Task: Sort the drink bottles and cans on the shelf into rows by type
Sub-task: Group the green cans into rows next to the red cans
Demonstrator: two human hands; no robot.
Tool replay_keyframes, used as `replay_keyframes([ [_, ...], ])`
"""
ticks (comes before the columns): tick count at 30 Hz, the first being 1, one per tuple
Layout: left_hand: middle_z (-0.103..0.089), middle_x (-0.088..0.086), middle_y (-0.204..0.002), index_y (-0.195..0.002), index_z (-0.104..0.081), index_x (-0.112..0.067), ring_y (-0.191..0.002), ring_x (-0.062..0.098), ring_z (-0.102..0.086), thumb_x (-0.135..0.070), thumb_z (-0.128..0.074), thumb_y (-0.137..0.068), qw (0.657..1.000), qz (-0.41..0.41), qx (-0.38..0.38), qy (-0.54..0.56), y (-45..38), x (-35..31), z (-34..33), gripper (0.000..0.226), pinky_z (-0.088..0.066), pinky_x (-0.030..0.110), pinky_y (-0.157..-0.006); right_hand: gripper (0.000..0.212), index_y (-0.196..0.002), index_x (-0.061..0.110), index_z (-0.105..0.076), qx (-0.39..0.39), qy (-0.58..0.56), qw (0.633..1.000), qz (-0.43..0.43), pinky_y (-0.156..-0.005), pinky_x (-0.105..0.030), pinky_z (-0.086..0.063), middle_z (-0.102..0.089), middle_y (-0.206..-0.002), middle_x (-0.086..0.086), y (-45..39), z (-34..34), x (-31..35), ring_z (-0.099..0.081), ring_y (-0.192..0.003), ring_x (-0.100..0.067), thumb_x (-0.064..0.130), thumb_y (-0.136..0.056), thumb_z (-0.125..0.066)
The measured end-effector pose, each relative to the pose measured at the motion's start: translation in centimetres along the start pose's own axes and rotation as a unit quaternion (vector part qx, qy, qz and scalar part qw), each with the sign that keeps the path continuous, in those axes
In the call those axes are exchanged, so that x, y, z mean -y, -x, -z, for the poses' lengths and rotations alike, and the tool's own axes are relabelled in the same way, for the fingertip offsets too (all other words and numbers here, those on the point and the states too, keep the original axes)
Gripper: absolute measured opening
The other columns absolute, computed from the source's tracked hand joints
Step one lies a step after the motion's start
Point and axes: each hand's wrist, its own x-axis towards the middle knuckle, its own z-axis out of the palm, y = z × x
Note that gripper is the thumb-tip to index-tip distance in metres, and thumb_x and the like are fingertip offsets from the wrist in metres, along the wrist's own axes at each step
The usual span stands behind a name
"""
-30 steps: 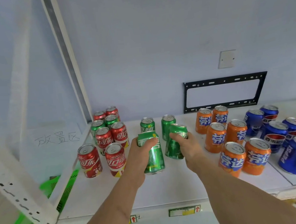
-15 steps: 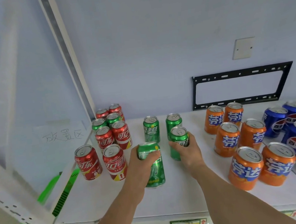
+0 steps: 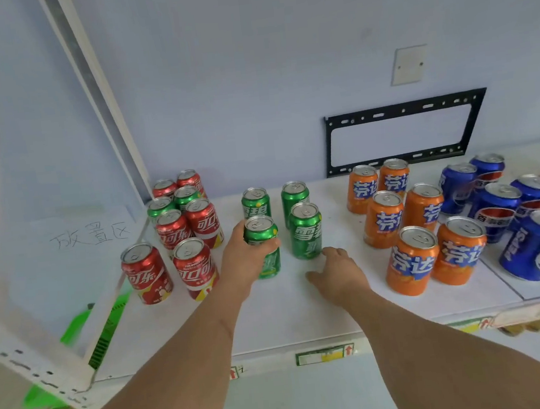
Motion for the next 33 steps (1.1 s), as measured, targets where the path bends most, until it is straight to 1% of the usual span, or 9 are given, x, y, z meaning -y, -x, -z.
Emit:
replay_keyframes([
  [6,-0.068,-0.004,-0.117,-0.134,-0.053,-0.025,-0.106,0.017,-0.064,-0.021,-0.088,-0.07,1.0,0.001,0.003,-0.002,-1.0,0.6,-0.8,0.074,-0.051,0.038,-0.093,0.046,-0.132,0.019,-0.052,0.008,0.129,0.987,0.092,-0.096,-0.038,-0.042,-0.053,-0.13,-0.005,1.7,0.4,-0.4,-0.05,-0.117,-0.026,0.042,-0.091,-0.049],
  [11,-0.066,-0.005,-0.121,-0.138,-0.05,-0.027,-0.107,0.015,-0.062,-0.018,-0.086,-0.073,1.0,-0.001,0.005,0.003,-1.4,0.9,-1.2,0.075,-0.049,0.035,-0.091,0.044,-0.128,0.019,-0.054,0.026,0.14,0.983,0.114,-0.095,-0.037,-0.043,-0.055,-0.127,-0.005,2.0,0.4,-0.8,-0.051,-0.115,-0.027,0.044,-0.092,-0.05],
  [16,-0.063,-0.007,-0.116,-0.143,-0.041,-0.021,-0.113,0.021,-0.06,-0.013,-0.084,-0.075,1.0,0.02,0.002,-0.013,-0.9,0.5,-0.8,0.08,-0.047,0.033,-0.086,0.046,-0.132,0.02,-0.052,0.02,0.144,0.98,0.136,-0.095,-0.037,-0.044,-0.054,-0.13,-0.005,2.1,1.1,-0.3,-0.052,-0.117,-0.027,0.043,-0.093,-0.05],
  [19,-0.051,0.007,-0.14,-0.151,-0.027,-0.01,-0.121,0.023,-0.052,-0.02,-0.08,-0.08,0.997,0.039,-0.027,-0.062,0.3,-1.0,-0.3,0.09,-0.041,0.032,-0.089,0.046,-0.134,0.021,-0.05,0.018,0.158,0.976,0.151,-0.094,-0.036,-0.044,-0.054,-0.133,-0.005,2.5,1.8,1.1,-0.052,-0.117,-0.027,0.043,-0.094,-0.048],
  [21,-0.05,0.015,-0.143,-0.145,-0.037,-0.005,-0.12,0.027,-0.053,-0.023,-0.075,-0.084,0.989,0.007,-0.048,-0.142,1.1,-2.2,0.3,0.074,-0.038,0.03,-0.085,0.044,-0.132,0.021,-0.052,0.008,0.168,0.972,0.164,-0.093,-0.037,-0.045,-0.055,-0.13,-0.006,2.8,2.5,2.5,-0.054,-0.115,-0.028,0.042,-0.095,-0.048],
  [24,-0.06,0.019,-0.129,-0.128,-0.056,-0.003,-0.115,0.033,-0.057,-0.026,-0.066,-0.089,0.948,-0.097,-0.046,-0.3,2.3,-4.2,1.7,0.046,-0.043,0.035,-0.085,0.034,-0.121,0.019,-0.057,-0.021,0.18,0.964,0.194,-0.084,-0.035,-0.046,-0.059,-0.121,-0.007,3.1,3.6,5.5,-0.056,-0.107,-0.029,0.039,-0.095,-0.047],
  [27,-0.062,0.015,-0.125,-0.123,-0.06,-0.008,-0.112,0.031,-0.059,-0.03,-0.058,-0.094,0.895,-0.162,-0.044,-0.413,2.9,-5.9,4.1,0.037,-0.046,0.038,-0.087,0.031,-0.118,0.018,-0.057,-0.043,0.184,0.957,0.218,-0.079,-0.036,-0.047,-0.06,-0.118,-0.006,3.3,4.9,8.7,-0.058,-0.104,-0.028,0.035,-0.096,-0.045],
  [31,-0.069,0.008,-0.103,-0.102,-0.065,-0.015,-0.093,0.028,-0.066,-0.033,-0.055,-0.092,0.827,-0.227,-0.09,-0.506,2.8,-7.3,8.2,0.023,-0.046,0.033,-0.067,0.033,-0.122,0.017,-0.057,-0.057,0.192,0.953,0.229,-0.081,-0.037,-0.048,-0.059,-0.12,-0.006,3.0,6.3,12.4,-0.058,-0.104,-0.029,0.031,-0.096,-0.042],
  [33,-0.07,0.006,-0.097,-0.099,-0.066,-0.016,-0.084,0.025,-0.066,-0.033,-0.055,-0.092,0.809,-0.233,-0.121,-0.525,2.1,-7.7,10.1,0.021,-0.046,0.031,-0.065,0.031,-0.118,0.015,-0.057,-0.066,0.188,0.951,0.236,-0.081,-0.038,-0.048,-0.06,-0.119,-0.007,2.3,6.5,14.1,-0.058,-0.104,-0.03,0.031,-0.096,-0.042],
])
